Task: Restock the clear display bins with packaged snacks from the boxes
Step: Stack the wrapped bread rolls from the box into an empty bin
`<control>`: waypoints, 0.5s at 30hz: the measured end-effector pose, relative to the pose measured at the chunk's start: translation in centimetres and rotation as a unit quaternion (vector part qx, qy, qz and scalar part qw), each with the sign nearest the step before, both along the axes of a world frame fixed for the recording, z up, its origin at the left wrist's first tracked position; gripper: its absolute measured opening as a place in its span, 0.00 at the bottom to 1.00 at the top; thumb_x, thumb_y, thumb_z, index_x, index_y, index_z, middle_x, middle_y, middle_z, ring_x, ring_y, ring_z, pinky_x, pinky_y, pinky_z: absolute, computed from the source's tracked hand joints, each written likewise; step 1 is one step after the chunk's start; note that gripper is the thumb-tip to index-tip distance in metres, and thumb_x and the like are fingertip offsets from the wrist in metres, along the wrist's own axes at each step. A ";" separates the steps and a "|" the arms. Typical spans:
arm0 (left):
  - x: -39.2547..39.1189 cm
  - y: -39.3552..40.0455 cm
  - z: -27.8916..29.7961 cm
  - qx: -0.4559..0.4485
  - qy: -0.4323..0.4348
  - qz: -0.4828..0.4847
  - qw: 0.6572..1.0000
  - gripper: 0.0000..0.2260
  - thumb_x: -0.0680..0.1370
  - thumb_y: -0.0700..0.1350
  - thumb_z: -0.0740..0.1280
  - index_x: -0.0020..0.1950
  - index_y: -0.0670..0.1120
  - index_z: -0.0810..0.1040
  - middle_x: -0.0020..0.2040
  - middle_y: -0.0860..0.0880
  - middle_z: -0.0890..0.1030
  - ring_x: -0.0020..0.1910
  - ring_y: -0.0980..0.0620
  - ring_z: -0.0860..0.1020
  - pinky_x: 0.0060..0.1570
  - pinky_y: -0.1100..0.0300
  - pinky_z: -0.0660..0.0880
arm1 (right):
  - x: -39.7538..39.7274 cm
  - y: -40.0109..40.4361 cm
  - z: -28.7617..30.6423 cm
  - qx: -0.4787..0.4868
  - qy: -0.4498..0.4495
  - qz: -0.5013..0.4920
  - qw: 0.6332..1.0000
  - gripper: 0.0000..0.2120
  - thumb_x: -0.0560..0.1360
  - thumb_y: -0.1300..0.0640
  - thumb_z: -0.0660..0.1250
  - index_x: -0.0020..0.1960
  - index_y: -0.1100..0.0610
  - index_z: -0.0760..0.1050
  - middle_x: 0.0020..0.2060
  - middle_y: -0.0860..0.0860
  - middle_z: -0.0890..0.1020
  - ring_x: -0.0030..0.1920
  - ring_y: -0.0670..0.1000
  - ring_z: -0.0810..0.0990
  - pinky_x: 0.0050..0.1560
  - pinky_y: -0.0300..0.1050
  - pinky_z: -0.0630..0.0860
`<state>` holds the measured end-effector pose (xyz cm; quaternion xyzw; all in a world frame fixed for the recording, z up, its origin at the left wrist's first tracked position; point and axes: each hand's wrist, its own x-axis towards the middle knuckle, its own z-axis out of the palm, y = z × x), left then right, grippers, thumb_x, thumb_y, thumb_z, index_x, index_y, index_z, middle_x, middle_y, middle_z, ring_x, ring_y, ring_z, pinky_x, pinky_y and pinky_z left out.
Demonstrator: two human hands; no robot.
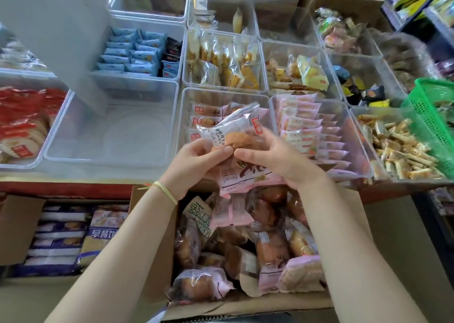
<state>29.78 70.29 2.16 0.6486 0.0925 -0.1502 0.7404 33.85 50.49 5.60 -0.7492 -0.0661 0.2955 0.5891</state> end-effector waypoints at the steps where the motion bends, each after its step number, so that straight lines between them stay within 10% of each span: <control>1: 0.9 0.1 0.0 0.021 -0.006 0.021 1.000 0.11 0.74 0.49 0.74 0.45 0.42 0.78 0.45 0.38 0.84 0.43 0.44 0.84 0.40 0.50 0.83 | 1.2 -0.2 0.4 -0.023 -0.031 -0.014 0.999 0.23 0.70 0.54 0.78 0.63 0.48 0.75 0.54 0.46 0.85 0.57 0.46 0.83 0.62 0.47 0.78; 5: 5.8 1.3 -0.5 0.092 -0.001 0.088 0.992 0.09 0.81 0.42 0.65 0.56 0.38 0.80 0.45 0.37 0.81 0.38 0.45 0.80 0.35 0.55 0.80 | 7.2 -0.4 1.8 -0.144 -0.170 -0.120 0.968 0.27 0.69 0.49 0.79 0.64 0.49 0.72 0.56 0.44 0.82 0.57 0.46 0.80 0.61 0.49 0.76; 9: 10.5 1.3 -2.8 0.270 0.045 -0.043 0.961 0.11 0.79 0.43 0.62 0.52 0.37 0.80 0.44 0.42 0.81 0.39 0.47 0.78 0.44 0.49 0.81 | 13.2 1.0 0.0 -0.379 -0.198 -0.040 0.903 0.29 0.68 0.49 0.77 0.63 0.52 0.67 0.56 0.51 0.79 0.54 0.53 0.79 0.52 0.51 0.78; 15: 12.8 -0.2 -5.5 0.425 0.185 -0.379 0.801 0.13 0.80 0.53 0.58 0.55 0.47 0.75 0.54 0.47 0.80 0.53 0.47 0.80 0.54 0.55 0.76 | 17.7 4.0 -7.2 -0.646 -0.121 0.177 0.732 0.29 0.68 0.54 0.77 0.66 0.57 0.72 0.56 0.53 0.80 0.56 0.57 0.81 0.41 0.45 0.74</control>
